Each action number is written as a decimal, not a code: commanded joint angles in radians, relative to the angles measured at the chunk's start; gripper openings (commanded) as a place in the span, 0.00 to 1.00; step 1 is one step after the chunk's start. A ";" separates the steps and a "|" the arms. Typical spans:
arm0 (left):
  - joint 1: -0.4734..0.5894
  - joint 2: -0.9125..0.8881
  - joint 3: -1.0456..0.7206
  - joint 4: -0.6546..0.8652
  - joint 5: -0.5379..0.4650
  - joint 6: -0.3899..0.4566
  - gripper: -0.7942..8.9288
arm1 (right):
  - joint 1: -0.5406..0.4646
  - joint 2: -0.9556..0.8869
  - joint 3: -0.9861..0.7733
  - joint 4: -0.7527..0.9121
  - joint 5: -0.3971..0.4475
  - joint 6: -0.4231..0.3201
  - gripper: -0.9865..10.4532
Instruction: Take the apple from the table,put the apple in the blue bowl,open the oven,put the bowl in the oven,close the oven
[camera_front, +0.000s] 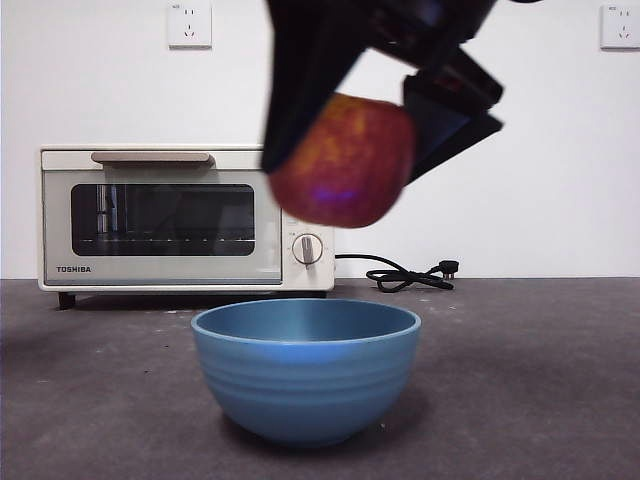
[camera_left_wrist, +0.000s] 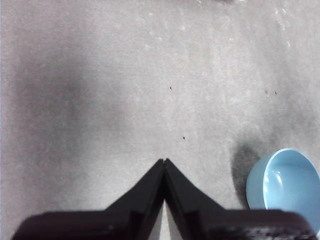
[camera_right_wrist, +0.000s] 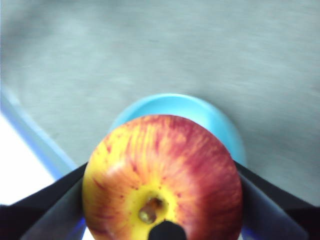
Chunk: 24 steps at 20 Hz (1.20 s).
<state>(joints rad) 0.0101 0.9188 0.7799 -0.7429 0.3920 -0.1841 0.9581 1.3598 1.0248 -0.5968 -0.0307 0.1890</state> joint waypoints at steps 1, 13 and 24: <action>-0.003 0.000 0.003 0.000 0.001 0.004 0.08 | 0.018 0.013 -0.029 0.032 -0.003 0.029 0.08; -0.003 0.000 0.003 -0.001 0.001 0.005 0.08 | 0.018 0.225 -0.038 0.111 -0.032 0.028 0.09; -0.003 0.000 0.003 0.000 0.000 0.010 0.08 | 0.020 0.294 -0.038 0.132 0.005 0.056 0.34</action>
<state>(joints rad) 0.0101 0.9188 0.7799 -0.7444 0.3920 -0.1841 0.9752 1.6493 0.9939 -0.4721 -0.0288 0.2325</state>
